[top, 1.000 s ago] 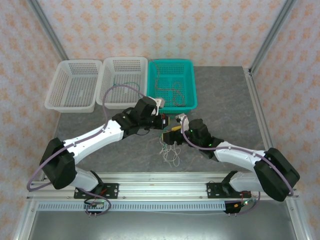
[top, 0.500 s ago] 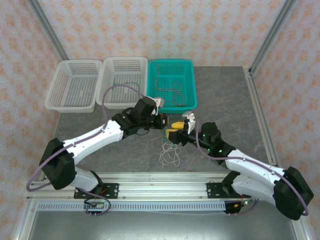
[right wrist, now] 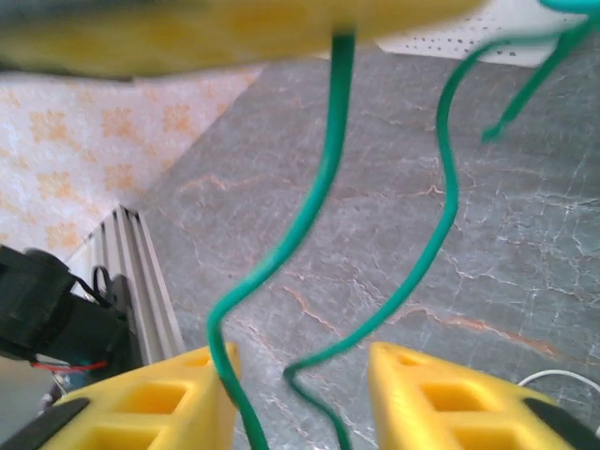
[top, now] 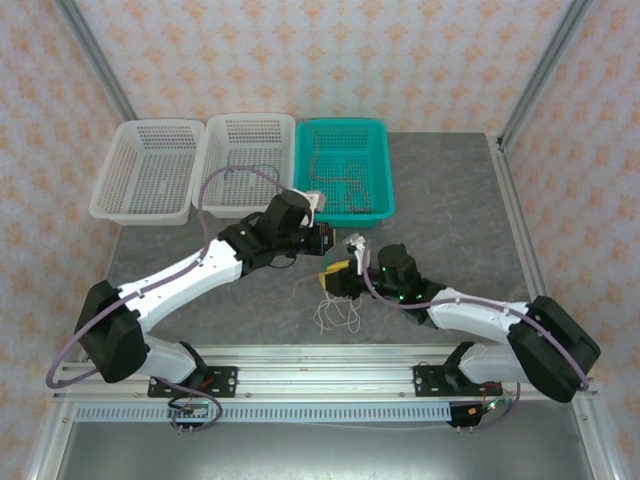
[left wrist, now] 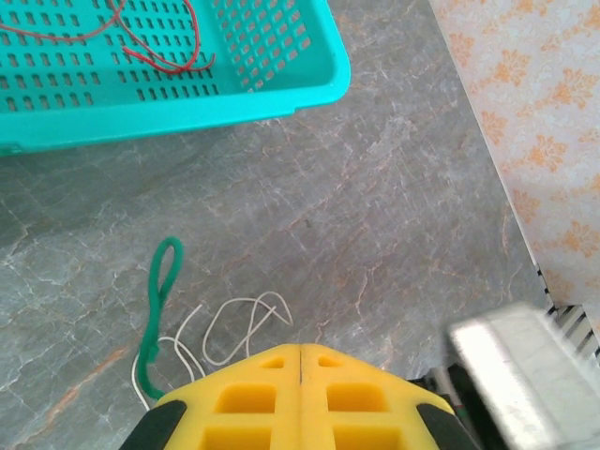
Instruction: Untangle the cables
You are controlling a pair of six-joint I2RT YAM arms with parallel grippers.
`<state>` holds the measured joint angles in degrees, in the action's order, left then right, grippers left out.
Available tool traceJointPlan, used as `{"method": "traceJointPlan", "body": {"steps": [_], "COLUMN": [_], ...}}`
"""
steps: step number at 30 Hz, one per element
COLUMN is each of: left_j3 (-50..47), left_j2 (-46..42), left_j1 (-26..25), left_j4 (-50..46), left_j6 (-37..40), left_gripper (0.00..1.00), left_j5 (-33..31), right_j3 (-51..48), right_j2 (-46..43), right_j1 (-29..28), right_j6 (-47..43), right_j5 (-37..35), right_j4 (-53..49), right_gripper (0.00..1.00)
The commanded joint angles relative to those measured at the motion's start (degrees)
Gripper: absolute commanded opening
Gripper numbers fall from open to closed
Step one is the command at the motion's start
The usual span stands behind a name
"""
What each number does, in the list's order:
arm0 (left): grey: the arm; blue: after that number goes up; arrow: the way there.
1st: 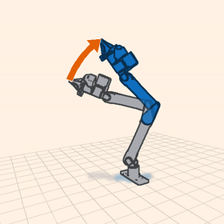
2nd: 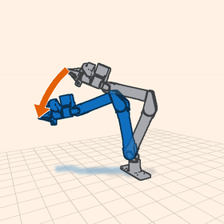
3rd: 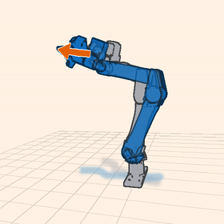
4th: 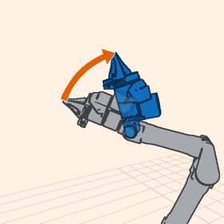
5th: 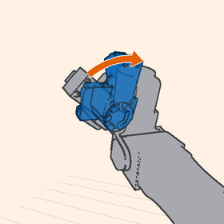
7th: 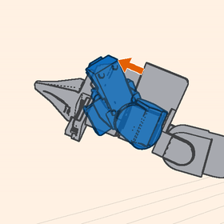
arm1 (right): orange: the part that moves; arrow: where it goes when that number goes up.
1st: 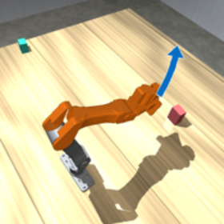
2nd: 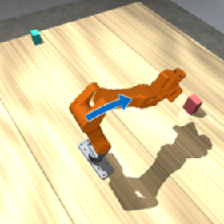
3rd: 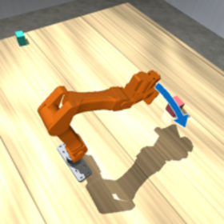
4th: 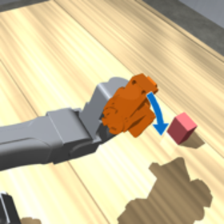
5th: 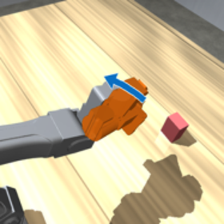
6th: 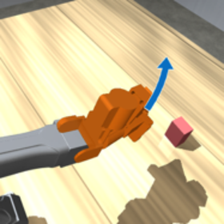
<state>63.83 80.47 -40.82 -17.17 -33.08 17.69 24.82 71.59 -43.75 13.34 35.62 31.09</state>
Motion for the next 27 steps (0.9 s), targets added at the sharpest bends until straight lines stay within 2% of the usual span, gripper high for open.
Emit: {"method": "traceJointPlan", "body": {"steps": [1,4,10,14,15,17,19,20,23,25,27], "left_j3": [2.5,2.9,2.2,1.7,1.5,-0.4,-2.4,-2.4,-1.6,-3.0,-3.5], "left_j2": [-3.5,-5.4,-11.5,-13.7,-13.9,-13.8,-13.5,-13.6,-14.8,-15.6,-16.2], "left_j1": [2.3,6.0,16.8,21.0,21.1,20.6,17.4,15.2,7.1,6.3,6.5], "left_j4": [-1.7,-2.6,-3.8,-4.4,-3.7,1.6,7.8,7.9,2.0,0.0,-4.3], "left_j6": [0.3,0.5,0.4,1.5,2.1,4.3,5.9,8.3,17.2,16.8,15.9], "left_gripper": [0.00,0.00,0.00,0.00,0.00,0.00,0.00,0.01,0.07,0.18,0.33], "left_j5": [-1.5,-0.7,1.2,1.8,3.0,11.1,18.8,19.8,15.5,11.3,1.9], "right_j3": [1.0,-0.2,-2.3,-2.2,-2.2,-2.0,-1.3,-0.9,0.4,0.5,0.1], "right_j2": [1.2,1.8,2.5,2.1,1.8,1.3,0.9,0.8,0.5,0.3,0.4], "right_j1": [-0.2,-0.2,-0.2,-0.2,-0.2,-0.2,-0.2,-0.2,-0.2,-0.2,-0.2], "right_j6": [1.0,1.1,2.9,2.7,2.8,2.9,2.6,2.5,1.9,1.1,-0.3], "right_j5": [0.0,-3.8,-3.8,-3.2,-3.0,-2.9,-2.8,-3.3,-5.1,-3.9,-1.2], "right_j4": [2.6,1.4,-1.8,-5.0,-4.9,-4.6,-4.7,-5.0,-6.6,-5.8,-4.4], "right_gripper": [0.25,0.00,0.00,0.00,0.00,0.00,0.00,0.00,0.00,0.00,0.00]}}
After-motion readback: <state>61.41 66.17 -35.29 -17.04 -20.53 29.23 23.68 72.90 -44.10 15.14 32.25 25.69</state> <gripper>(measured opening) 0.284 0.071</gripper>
